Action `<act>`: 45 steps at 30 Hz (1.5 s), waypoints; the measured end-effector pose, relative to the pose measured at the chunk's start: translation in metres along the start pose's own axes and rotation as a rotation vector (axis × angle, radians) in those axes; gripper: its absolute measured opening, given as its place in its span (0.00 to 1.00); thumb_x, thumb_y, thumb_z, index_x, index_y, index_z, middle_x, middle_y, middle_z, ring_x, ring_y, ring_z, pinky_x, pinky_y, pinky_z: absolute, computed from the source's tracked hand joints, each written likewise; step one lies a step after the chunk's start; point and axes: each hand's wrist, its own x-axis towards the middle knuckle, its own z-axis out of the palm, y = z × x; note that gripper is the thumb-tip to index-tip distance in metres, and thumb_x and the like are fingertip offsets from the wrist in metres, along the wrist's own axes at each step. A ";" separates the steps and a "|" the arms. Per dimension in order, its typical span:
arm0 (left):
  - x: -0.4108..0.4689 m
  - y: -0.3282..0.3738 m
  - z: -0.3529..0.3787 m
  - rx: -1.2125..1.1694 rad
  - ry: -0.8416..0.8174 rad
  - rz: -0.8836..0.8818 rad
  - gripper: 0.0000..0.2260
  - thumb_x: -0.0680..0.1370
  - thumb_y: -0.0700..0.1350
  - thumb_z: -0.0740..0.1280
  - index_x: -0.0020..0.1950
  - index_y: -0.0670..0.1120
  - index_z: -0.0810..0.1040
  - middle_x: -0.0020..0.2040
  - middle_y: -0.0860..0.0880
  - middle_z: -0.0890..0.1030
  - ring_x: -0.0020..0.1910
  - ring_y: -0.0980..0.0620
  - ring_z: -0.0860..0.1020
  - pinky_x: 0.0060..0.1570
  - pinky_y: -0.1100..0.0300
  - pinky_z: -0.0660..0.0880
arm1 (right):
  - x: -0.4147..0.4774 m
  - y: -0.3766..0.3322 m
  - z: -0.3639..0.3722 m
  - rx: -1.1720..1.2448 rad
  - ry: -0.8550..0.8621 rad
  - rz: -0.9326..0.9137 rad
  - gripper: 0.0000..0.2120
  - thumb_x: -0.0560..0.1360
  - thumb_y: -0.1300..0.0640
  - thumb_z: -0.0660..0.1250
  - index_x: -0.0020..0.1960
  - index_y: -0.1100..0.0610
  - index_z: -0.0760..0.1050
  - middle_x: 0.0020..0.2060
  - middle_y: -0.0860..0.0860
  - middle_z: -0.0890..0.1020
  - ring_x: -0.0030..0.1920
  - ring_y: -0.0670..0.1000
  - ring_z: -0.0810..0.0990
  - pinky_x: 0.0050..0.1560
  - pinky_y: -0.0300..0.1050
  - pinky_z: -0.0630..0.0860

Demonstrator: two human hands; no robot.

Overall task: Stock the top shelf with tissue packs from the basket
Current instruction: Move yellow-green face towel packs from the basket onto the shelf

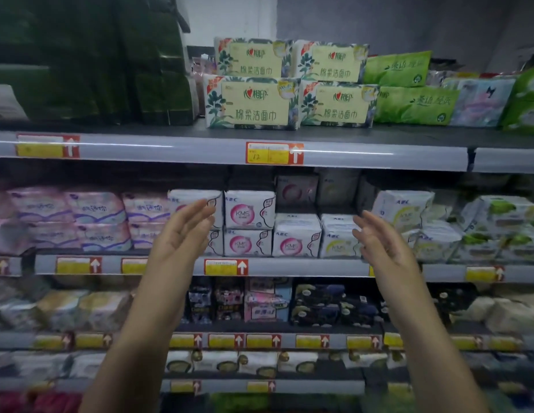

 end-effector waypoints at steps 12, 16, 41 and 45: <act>-0.031 -0.070 -0.010 0.058 0.021 -0.266 0.09 0.81 0.45 0.61 0.57 0.58 0.75 0.59 0.60 0.78 0.64 0.57 0.74 0.67 0.55 0.69 | -0.038 0.069 0.011 -0.088 -0.045 0.228 0.19 0.80 0.49 0.58 0.70 0.49 0.68 0.64 0.42 0.74 0.63 0.41 0.73 0.66 0.43 0.69; -0.048 -0.096 -0.020 0.067 0.035 -0.378 0.08 0.81 0.46 0.62 0.57 0.57 0.76 0.61 0.55 0.79 0.63 0.55 0.75 0.68 0.50 0.68 | -0.052 0.092 0.009 -0.110 -0.023 0.309 0.16 0.80 0.48 0.58 0.67 0.46 0.69 0.63 0.42 0.75 0.64 0.44 0.73 0.67 0.48 0.69; -0.084 -0.175 -0.028 0.027 0.062 -0.643 0.26 0.59 0.63 0.69 0.55 0.55 0.81 0.61 0.54 0.80 0.62 0.53 0.77 0.61 0.54 0.71 | -0.088 0.171 0.014 -0.137 -0.052 0.554 0.08 0.80 0.49 0.59 0.55 0.39 0.74 0.58 0.40 0.78 0.61 0.45 0.75 0.67 0.49 0.70; -0.087 -0.199 -0.026 0.046 0.072 -0.704 0.22 0.64 0.59 0.70 0.55 0.54 0.81 0.60 0.52 0.80 0.62 0.52 0.77 0.61 0.53 0.72 | -0.093 0.191 0.014 -0.041 -0.040 0.690 0.08 0.81 0.52 0.58 0.55 0.43 0.74 0.57 0.42 0.78 0.59 0.45 0.77 0.66 0.47 0.70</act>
